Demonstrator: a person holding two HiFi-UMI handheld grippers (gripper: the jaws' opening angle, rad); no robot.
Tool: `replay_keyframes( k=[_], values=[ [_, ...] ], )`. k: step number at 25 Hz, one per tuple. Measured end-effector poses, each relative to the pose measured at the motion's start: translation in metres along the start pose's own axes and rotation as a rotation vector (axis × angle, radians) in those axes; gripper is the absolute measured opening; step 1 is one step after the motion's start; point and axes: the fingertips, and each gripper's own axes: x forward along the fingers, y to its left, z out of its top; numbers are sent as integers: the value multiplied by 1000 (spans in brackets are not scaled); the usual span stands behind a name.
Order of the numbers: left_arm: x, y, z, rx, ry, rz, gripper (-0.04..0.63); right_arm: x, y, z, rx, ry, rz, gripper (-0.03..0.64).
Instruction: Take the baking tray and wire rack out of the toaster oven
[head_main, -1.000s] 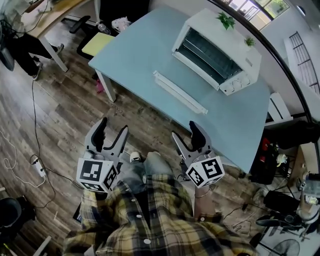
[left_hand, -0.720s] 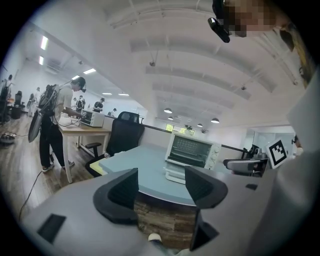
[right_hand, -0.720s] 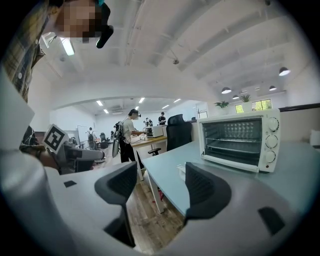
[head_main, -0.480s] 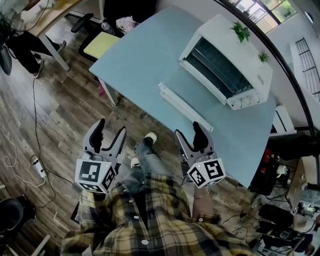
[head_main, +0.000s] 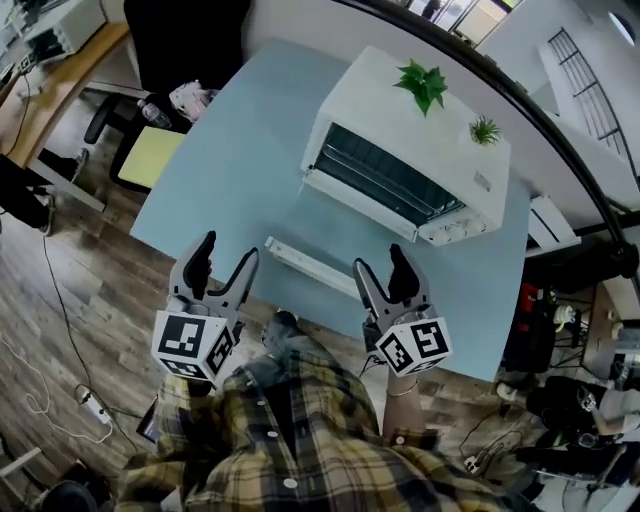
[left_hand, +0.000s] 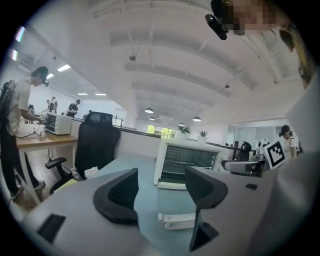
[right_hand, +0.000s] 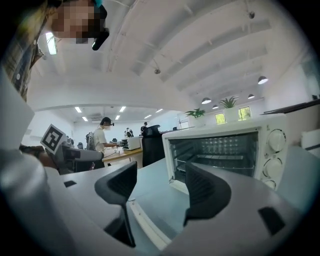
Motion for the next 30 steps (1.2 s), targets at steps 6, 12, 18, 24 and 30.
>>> replay_keyframes(
  k=[6,12,18,24,30],
  values=[
    [60,-20,15,0,-14,-104,281,9,-33,9,31,-15,-43,284],
    [106,-49,20,3,23,-253,278,1,-56,16,104,-54,-145,284],
    [141,-73,20,-14,67,-386,272,-7,-68,20,193,-98,-220,284],
    [168,-86,20,-50,112,-476,261,-8,-80,20,257,-124,-291,284],
    [181,-90,9,-107,155,-515,258,-5,-89,16,312,-144,-315,284]
  ],
)
